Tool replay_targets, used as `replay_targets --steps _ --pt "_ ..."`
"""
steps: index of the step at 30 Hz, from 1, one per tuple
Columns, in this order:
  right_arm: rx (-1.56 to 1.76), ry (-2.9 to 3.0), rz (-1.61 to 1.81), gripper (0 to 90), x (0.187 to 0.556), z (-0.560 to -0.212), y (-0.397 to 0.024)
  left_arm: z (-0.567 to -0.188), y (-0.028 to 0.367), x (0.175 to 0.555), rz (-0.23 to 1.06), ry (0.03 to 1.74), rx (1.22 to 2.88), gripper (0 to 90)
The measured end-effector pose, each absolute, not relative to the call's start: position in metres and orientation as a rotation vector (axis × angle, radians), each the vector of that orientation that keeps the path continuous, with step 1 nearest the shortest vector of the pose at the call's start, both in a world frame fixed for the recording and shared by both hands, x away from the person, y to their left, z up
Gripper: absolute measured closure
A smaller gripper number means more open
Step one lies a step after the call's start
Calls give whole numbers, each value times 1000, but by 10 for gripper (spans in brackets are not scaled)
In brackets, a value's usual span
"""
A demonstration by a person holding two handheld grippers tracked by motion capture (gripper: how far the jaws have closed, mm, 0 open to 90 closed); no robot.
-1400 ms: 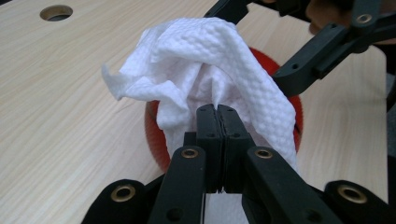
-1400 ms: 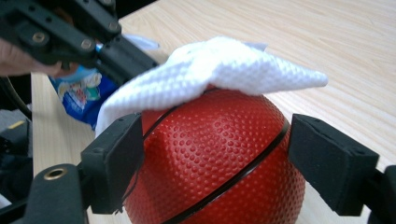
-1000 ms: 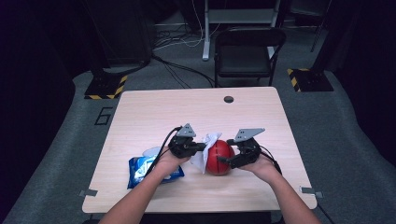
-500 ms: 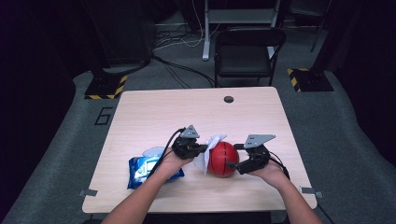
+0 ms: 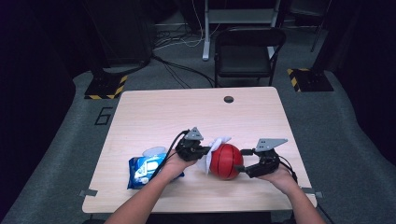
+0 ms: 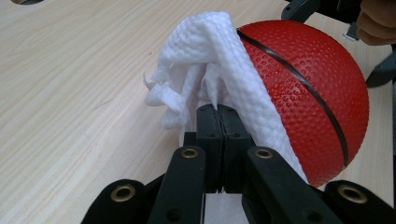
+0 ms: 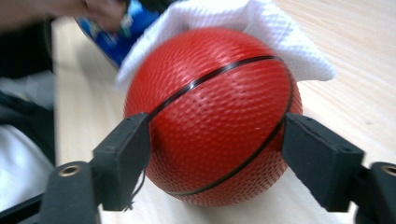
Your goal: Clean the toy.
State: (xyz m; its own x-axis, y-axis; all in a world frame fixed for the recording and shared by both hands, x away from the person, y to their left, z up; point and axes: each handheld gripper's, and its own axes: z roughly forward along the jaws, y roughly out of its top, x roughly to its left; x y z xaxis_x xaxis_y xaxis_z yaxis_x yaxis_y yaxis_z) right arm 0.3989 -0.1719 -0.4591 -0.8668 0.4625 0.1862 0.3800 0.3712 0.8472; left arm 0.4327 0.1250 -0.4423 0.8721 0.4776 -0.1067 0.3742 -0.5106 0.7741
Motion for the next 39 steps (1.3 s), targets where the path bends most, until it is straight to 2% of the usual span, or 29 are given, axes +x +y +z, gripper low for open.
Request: replay_targets --steps 2,8,11,27,29,33,39 --pt "859 2533 1583 279 403 -460 -177 -442 124 433 151 614 2161 885" --pt "1081 2541 1682 210 422 -465 -184 -443 123 433 162 611 2177 887" --pt "1090 2585 1674 176 422 -468 -179 -443 126 430 152 603 2180 886" --pt "563 2516 1276 199 357 -452 -135 -424 125 420 111 528 2144 875" --pt "515 2497 1252 240 349 -453 -135 -425 126 416 109 522 2142 880" --pt "561 2497 1356 292 339 -453 -144 -425 128 402 106 496 2120 884" --pt "752 2459 1514 205 345 -451 -146 -424 128 388 118 472 2114 886"
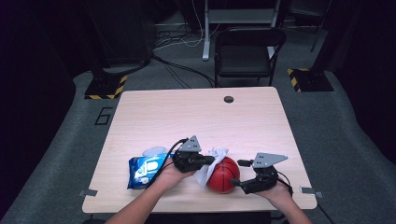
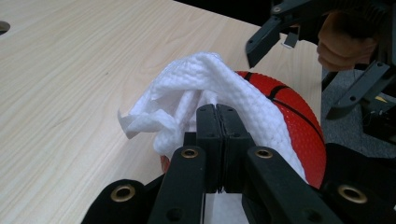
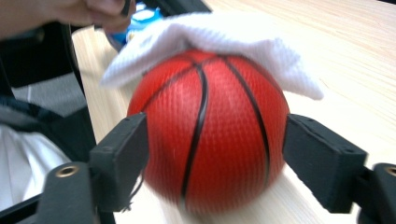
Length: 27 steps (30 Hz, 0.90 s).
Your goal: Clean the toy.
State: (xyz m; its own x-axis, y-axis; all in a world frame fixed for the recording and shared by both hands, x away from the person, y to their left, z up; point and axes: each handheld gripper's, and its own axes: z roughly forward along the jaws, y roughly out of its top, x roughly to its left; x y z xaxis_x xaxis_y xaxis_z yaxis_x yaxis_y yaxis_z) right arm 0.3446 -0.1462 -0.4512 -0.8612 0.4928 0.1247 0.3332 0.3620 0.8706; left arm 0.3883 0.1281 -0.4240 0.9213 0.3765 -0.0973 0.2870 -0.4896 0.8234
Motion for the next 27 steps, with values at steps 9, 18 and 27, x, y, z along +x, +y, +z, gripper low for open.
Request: replay_targets --steps 9,18,27 --pt "776 2469 1458 180 356 -445 -125 -414 125 372 162 426 2106 888" --pt "750 2470 1447 206 354 -448 -128 -431 130 396 232 533 2149 889" --pt "749 2474 1445 205 348 -452 -139 -439 131 408 149 576 2135 889"
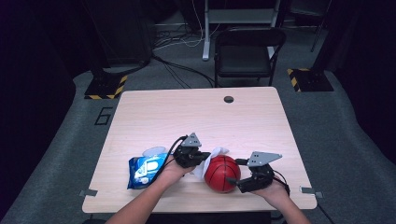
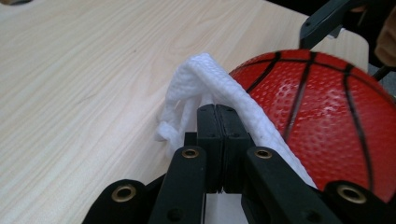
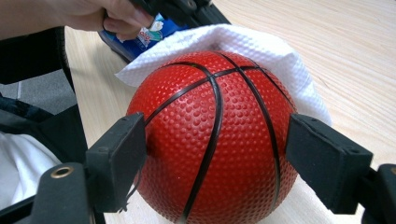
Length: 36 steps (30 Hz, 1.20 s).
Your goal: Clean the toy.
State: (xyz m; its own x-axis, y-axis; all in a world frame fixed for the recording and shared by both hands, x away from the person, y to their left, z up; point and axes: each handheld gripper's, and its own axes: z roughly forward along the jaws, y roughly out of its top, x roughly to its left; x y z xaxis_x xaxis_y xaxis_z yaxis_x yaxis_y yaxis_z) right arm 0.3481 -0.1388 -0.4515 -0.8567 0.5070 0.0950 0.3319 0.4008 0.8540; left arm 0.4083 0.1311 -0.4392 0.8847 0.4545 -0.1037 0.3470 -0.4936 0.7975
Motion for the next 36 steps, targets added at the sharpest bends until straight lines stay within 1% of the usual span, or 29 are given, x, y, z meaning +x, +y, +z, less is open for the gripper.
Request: replay_targets --steps 5,7,9,11,12,15,17,19,23,26,29,33,36 --pt "712 2473 1432 205 345 -452 -137 -419 126 388 116 480 2099 889" --pt "702 2474 1423 205 343 -452 -137 -417 121 379 106 443 2104 889" --pt "690 2473 1410 206 341 -453 -137 -421 118 376 131 420 2104 889" --pt "708 2467 1407 207 339 -454 -139 -424 120 383 141 457 2097 889" --pt "703 2465 1407 207 339 -455 -140 -426 122 389 166 482 2110 889" --pt "701 2469 1407 208 337 -456 -141 -441 127 404 171 559 2152 889" --pt "699 2470 1399 210 335 -457 -142 -452 130 407 157 595 2151 890" --pt "707 2474 1399 212 335 -457 -142 -454 134 405 140 607 2137 890" --pt "729 2475 1413 212 337 -457 -143 -441 139 391 146 561 2118 889" --pt "723 2472 1414 214 338 -457 -143 -431 138 380 118 518 2093 889" --pt "730 2474 1414 216 338 -457 -143 -424 130 363 89 447 2078 888" --pt "739 2475 1419 221 339 -457 -144 -426 125 356 88 415 2094 888" --pt "735 2482 1414 234 338 -458 -144 -430 130 358 69 435 2075 890"
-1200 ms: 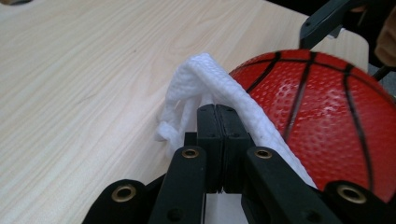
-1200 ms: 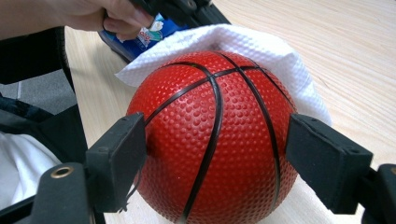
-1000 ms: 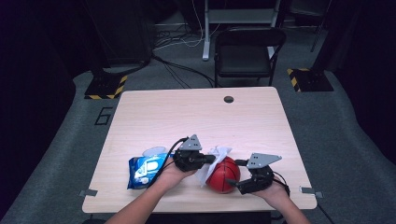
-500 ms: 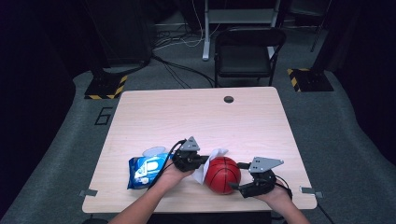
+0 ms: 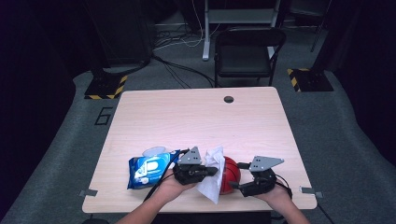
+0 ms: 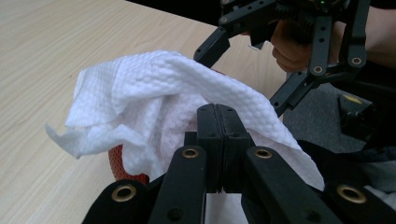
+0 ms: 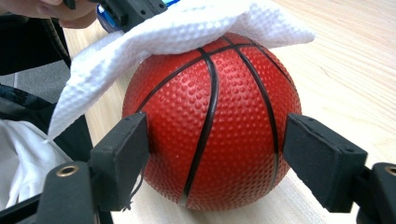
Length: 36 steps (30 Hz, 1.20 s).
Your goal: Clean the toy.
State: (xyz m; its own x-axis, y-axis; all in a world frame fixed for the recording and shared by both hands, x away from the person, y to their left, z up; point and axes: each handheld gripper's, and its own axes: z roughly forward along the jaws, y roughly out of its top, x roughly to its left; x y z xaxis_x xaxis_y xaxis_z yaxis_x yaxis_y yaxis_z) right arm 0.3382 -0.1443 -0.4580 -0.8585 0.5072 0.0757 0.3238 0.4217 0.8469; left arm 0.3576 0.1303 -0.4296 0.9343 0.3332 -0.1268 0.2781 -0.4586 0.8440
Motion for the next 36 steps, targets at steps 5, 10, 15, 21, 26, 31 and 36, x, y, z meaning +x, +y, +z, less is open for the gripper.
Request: replay_targets --steps 5,10,15,21,26,31,36 --pt "732 2484 1410 236 339 -459 -145 -440 147 366 118 502 2128 889" --pt "734 2490 1409 236 338 -460 -146 -453 150 384 131 575 2161 889" --pt "725 2495 1394 236 335 -460 -147 -445 145 392 119 583 2109 888" --pt "704 2500 1360 239 329 -461 -149 -436 129 395 112 536 2140 884" --pt "723 2505 1326 264 321 -463 -153 -438 132 395 72 547 2110 884" --pt "834 2545 1309 207 321 -467 -157 -438 131 392 60 541 2101 884" --pt "908 2646 1231 153 325 -482 -154 -439 132 393 55 546 2092 886"
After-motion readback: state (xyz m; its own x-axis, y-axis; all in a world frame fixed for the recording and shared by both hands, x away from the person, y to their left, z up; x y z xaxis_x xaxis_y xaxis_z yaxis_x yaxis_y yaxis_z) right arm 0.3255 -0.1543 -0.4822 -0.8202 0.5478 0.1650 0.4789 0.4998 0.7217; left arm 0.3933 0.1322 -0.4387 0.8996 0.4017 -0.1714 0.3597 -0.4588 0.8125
